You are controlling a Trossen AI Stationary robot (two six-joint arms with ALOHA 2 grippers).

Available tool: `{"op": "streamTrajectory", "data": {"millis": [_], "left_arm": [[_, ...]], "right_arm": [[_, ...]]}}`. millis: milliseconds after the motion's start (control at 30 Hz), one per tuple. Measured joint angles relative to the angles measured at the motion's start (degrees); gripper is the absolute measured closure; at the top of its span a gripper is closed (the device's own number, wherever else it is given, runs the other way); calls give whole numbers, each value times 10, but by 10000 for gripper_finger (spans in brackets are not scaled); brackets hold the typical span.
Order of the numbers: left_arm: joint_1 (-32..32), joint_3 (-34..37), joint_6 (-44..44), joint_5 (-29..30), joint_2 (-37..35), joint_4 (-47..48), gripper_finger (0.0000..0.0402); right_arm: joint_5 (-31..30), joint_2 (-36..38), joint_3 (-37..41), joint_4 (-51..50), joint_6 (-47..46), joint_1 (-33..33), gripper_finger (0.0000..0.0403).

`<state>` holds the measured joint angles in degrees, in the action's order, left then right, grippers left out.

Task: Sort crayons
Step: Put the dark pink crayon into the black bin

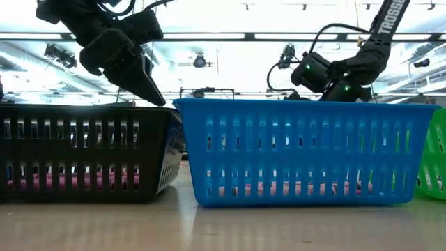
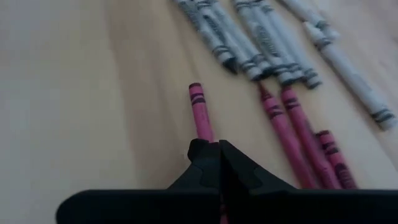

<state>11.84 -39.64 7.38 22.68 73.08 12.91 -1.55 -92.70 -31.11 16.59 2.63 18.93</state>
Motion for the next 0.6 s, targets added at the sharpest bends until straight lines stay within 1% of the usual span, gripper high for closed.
{"op": "streamTrajectory", "data": {"millis": [233,333,600], "left_arm": [[0,0,0,0,0,-18,258],[0,0,0,0,0,-31,258],[0,0,-1,0,0,-43,258]], "right_arm": [[-8,8,-40,-17,2,-55,395],[-18,8,-64,-28,6,-79,395],[-18,8,-135,-42,-4,-146,395]]}}
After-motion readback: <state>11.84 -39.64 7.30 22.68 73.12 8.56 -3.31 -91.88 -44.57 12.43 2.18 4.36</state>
